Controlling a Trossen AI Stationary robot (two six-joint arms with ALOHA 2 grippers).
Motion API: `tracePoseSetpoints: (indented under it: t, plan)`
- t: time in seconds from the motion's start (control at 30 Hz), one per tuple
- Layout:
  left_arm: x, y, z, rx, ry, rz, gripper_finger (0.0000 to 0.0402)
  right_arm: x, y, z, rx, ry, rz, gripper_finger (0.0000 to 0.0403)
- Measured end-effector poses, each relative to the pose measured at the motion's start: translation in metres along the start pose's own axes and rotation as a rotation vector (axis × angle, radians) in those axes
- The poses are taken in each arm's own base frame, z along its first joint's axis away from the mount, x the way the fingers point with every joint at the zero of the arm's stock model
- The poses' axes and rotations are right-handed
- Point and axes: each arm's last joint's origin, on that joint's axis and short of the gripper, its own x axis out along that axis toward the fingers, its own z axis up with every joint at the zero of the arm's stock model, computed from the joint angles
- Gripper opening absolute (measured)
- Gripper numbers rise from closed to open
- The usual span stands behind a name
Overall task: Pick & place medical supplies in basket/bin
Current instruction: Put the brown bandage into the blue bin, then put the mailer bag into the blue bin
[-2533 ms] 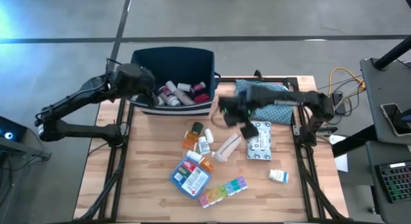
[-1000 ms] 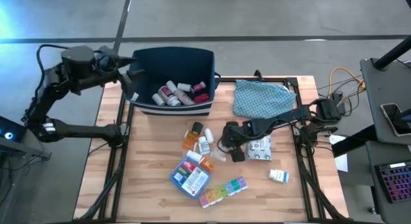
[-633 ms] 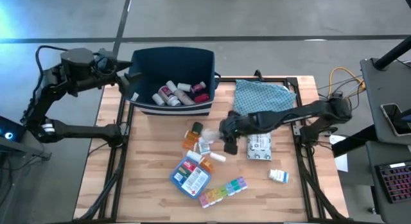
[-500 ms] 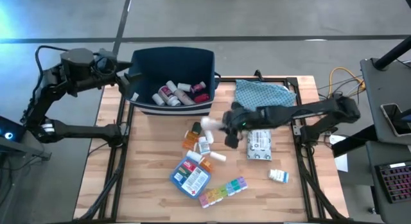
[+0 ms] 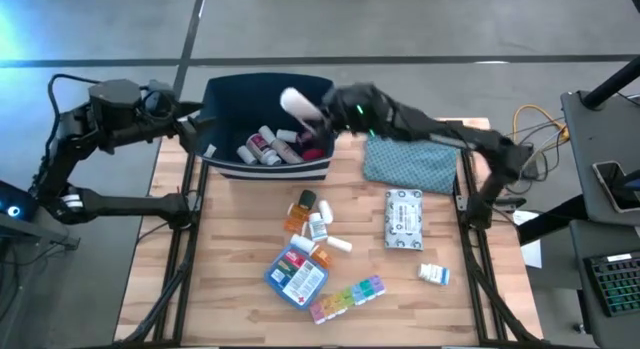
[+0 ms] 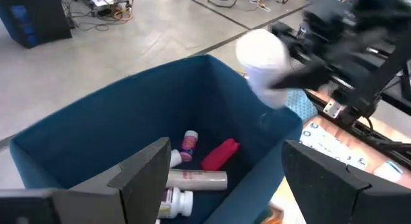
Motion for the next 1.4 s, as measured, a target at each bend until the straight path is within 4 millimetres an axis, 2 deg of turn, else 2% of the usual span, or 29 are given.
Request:
tracePoseSetpoints:
  t: [0.07,0.2,0.37,0.5,0.6,0.67,0.9,1.13,1.3,1.4]
  plan:
    - [-0.001,0.001,-0.004,-0.009,0.008,0.003,0.0275,0.013,-0.015,0.013,0.015,0.029,0.014,0.0173]
    - [-0.002,0.005,-0.016,-0.037,0.023,0.008,0.0275,0.026,-0.030,0.032,-0.035,0.097,-0.004,0.0209]
    - [0.003,0.009,-0.034,-0.058,0.055,0.019,0.0275,0.025,-0.032,0.044,-0.178,0.192,-0.061,0.0242]
    - [0.017,0.008,-0.039,-0.041,0.029,0.025,0.0275,0.030,-0.029,0.046,-0.218,0.189,-0.003,0.0260]
    - [0.027,0.005,-0.036,-0.004,-0.038,0.004,0.0275,0.041,-0.029,0.041,-0.215,0.189,0.034,0.0270]
    - [0.031,0.003,-0.034,0.015,-0.082,-0.007,0.0275,0.041,-0.029,0.037,-0.238,0.226,0.038,0.0275]
    - [0.049,-0.001,-0.032,0.041,-0.059,0.000,0.0275,-0.001,-0.035,0.021,-0.251,0.527,-0.003,0.0277]
    - [0.074,-0.007,-0.031,0.057,0.010,0.017,0.0275,-0.049,-0.039,-0.003,-0.103,0.710,-0.062,0.0281]
    - [0.089,-0.010,-0.031,0.066,0.053,0.027,0.0275,-0.077,-0.045,-0.045,0.096,0.840,-0.158,0.0283]
    - [0.094,-0.011,-0.030,0.068,0.065,0.023,0.0275,-0.096,-0.048,-0.080,0.260,0.929,-0.219,0.0284]
